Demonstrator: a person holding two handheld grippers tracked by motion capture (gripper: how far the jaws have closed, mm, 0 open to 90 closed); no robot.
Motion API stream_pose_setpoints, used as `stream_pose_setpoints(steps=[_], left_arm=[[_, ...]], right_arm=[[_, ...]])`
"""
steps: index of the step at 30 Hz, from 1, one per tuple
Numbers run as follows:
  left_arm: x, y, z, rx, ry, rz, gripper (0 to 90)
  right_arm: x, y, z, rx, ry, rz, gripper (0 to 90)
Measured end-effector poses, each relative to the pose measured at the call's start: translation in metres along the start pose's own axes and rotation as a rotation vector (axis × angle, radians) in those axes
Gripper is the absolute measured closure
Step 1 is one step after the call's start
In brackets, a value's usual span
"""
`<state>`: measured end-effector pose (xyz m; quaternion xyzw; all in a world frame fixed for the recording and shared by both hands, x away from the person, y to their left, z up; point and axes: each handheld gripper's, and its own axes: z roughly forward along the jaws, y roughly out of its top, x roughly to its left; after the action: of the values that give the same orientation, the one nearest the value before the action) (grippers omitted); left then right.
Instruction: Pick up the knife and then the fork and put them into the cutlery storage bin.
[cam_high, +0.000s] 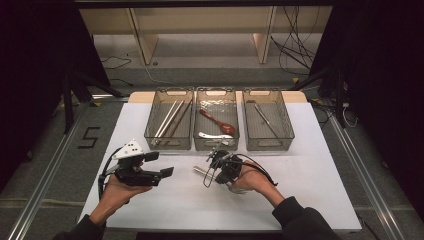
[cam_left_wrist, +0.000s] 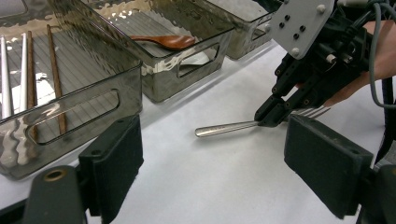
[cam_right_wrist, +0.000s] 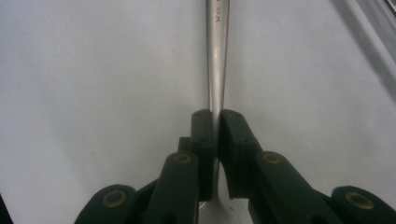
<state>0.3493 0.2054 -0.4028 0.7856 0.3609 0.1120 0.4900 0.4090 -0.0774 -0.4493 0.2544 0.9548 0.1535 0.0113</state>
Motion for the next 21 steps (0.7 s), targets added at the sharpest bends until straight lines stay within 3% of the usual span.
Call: stream_pose_setpoints(steps=[12,21], left_arm=[[0.0,0.0,0.0,0.0,0.001,0.0,18.9],[0.0,0.0,0.0,-0.001,0.001,0.001,18.9]], right_arm=[[-0.007,-0.002,-0.013,-0.036,0.001,0.028,84.6],[-0.022,-0.007,-0.042,-0.128,-0.012,0.077,84.6]])
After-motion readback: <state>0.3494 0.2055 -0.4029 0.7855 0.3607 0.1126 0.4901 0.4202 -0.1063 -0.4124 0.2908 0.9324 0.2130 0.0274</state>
